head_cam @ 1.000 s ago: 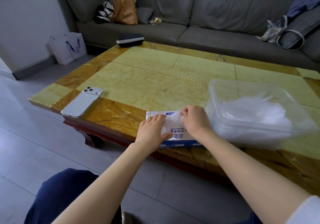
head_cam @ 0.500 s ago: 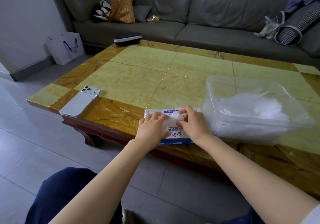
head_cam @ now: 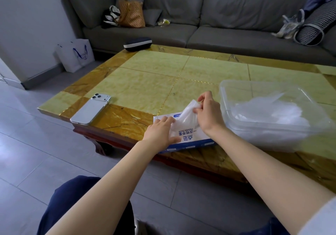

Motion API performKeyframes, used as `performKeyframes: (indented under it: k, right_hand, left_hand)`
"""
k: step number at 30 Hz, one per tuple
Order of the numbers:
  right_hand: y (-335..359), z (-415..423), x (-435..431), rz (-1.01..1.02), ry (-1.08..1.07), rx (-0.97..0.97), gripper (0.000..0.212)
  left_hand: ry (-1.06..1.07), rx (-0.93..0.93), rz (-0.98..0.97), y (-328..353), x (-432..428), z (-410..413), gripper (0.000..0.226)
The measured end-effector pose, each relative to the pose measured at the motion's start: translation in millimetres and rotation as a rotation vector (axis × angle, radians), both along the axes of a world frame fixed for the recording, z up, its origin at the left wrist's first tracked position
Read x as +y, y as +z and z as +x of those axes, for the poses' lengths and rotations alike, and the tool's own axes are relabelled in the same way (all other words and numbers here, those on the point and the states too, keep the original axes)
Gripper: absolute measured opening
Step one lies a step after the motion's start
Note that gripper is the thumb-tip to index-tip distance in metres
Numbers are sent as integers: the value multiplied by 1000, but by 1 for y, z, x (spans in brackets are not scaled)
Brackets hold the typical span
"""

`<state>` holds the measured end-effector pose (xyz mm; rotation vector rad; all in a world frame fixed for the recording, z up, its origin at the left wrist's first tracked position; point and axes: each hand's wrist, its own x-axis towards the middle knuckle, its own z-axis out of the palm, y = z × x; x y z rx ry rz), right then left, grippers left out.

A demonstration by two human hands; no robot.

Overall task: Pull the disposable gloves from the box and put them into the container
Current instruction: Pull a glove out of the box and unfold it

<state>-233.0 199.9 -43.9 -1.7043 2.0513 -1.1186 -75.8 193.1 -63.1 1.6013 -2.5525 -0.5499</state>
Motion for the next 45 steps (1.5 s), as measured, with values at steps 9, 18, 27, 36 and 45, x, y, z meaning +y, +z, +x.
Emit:
performKeyframes:
  k: [9, 18, 27, 36, 45]
  right_hand:
    - [-11, -3, 12, -85, 36, 573, 30]
    - [-18, 2, 22, 108, 269, 676, 14]
    - [-13, -12, 25, 96, 200, 417, 14]
    - [-10, -15, 22, 37, 52, 261, 12]
    - [6, -20, 23, 142, 130, 305, 12]
  left_hand:
    - [-22, -68, -30, -8, -4, -5, 66]
    - [-3, -32, -31, -10, -2, -5, 66]
    - [-4, -17, -21, -10, -2, -4, 68]
    - [0, -15, -19, -12, -4, -4, 70]
    - [16, -4, -3, -13, -3, -5, 77]
